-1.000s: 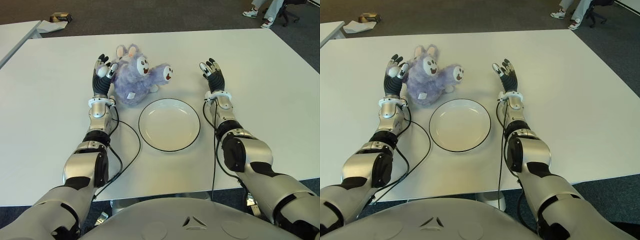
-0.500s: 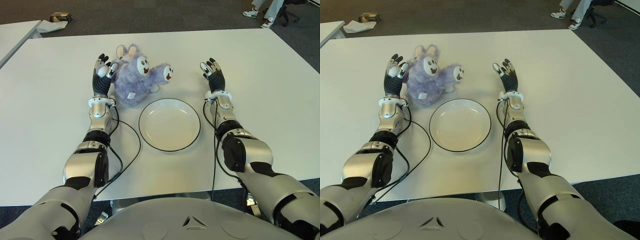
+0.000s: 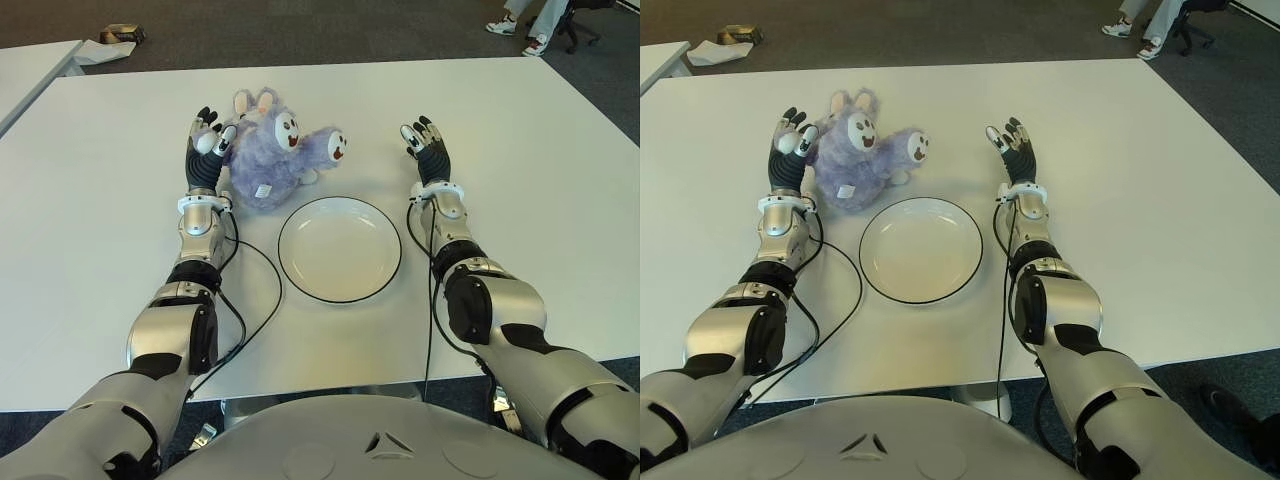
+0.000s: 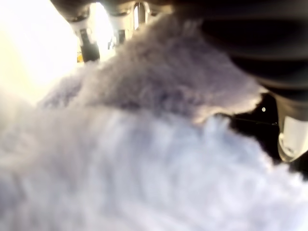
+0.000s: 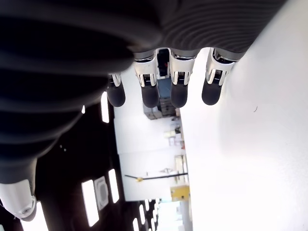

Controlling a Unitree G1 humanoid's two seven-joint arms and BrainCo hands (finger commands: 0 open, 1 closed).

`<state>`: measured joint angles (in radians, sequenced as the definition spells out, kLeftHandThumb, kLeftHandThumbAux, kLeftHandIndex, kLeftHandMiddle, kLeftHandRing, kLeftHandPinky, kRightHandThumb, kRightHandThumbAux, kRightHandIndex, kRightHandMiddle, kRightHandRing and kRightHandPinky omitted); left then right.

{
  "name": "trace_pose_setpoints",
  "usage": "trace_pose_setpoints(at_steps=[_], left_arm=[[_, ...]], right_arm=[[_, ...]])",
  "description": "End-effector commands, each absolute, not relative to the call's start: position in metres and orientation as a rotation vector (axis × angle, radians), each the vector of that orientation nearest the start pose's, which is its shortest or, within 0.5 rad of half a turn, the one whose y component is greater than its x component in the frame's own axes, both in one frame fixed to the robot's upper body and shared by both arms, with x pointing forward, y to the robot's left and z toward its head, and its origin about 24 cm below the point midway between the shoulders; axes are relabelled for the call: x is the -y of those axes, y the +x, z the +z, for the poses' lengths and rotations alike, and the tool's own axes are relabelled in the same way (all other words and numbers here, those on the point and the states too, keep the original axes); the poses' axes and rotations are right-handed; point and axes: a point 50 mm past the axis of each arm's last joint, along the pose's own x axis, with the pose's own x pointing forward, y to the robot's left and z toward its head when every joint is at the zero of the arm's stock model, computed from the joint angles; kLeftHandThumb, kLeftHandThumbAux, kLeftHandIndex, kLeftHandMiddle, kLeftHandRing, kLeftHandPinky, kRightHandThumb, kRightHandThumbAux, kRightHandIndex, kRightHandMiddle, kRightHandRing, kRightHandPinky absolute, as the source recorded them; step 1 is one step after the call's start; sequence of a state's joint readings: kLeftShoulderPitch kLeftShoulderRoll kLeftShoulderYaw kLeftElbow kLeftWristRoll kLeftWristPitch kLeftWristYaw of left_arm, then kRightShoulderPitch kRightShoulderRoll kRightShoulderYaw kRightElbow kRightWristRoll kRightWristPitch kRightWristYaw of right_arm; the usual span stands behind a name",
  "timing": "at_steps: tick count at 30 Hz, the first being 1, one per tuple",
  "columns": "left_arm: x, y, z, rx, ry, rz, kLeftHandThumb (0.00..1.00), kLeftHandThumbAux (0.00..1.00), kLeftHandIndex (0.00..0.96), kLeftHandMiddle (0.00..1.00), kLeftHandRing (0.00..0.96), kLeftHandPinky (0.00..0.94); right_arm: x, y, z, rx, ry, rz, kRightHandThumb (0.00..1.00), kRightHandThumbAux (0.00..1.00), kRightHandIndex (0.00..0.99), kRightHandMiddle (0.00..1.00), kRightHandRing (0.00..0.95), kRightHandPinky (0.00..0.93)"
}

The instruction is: Put the doll into the plate.

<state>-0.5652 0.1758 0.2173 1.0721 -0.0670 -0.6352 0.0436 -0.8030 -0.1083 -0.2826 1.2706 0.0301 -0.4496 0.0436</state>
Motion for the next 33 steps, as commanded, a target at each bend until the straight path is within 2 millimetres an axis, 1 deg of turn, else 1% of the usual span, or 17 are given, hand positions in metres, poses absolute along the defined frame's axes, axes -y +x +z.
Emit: trace_pose_setpoints(at_steps=[1, 5, 17, 24, 29, 33], left_arm=[[-0.2097, 0.3055, -0.0075, -0.007, 0.022, 0.213, 0.000, 0.485, 0.000, 0.100, 0.109, 0.122], [-0.2091, 0.3053, -0.0080, -0.008, 0.019, 0.213, 0.000, 0.485, 0.000, 0.099, 0.107, 0.109], [-0.2079, 0.3059, -0.0083, -0.011, 0.019, 0.216, 0.000, 0.490, 0.000, 0.107, 0.111, 0.110], [-0.2066, 0.3053, -0.0093, -0.016, 0.031, 0.219, 0.000, 0.493, 0.000, 0.115, 0.118, 0.118], [-0.2065, 0.3055, -0.0095, -0.019, 0.037, 0.220, 0.000, 0.499, 0.000, 0.112, 0.116, 0.117], [-0.2064, 0.3057, -0.0094, -0.020, 0.037, 0.219, 0.000, 0.504, 0.000, 0.115, 0.121, 0.136]], right_arm=[[0.1631, 0.3471, 0.0041, -0.198, 0.088, -0.051, 0.104, 0.561, 0.029, 0.065, 0.062, 0.082], [0.1635, 0.3469, 0.0038, -0.200, 0.087, -0.051, 0.104, 0.564, 0.029, 0.064, 0.062, 0.080], [0.1641, 0.3466, 0.0036, -0.199, 0.078, -0.049, 0.097, 0.565, 0.024, 0.060, 0.062, 0.084], [0.1650, 0.3463, 0.0033, -0.201, 0.072, -0.053, 0.092, 0.570, 0.027, 0.063, 0.067, 0.098], [0.1652, 0.3462, 0.0033, -0.199, 0.068, -0.055, 0.090, 0.580, 0.026, 0.065, 0.069, 0.091], [0.1654, 0.3461, 0.0034, -0.198, 0.066, -0.055, 0.087, 0.583, 0.023, 0.060, 0.065, 0.081]])
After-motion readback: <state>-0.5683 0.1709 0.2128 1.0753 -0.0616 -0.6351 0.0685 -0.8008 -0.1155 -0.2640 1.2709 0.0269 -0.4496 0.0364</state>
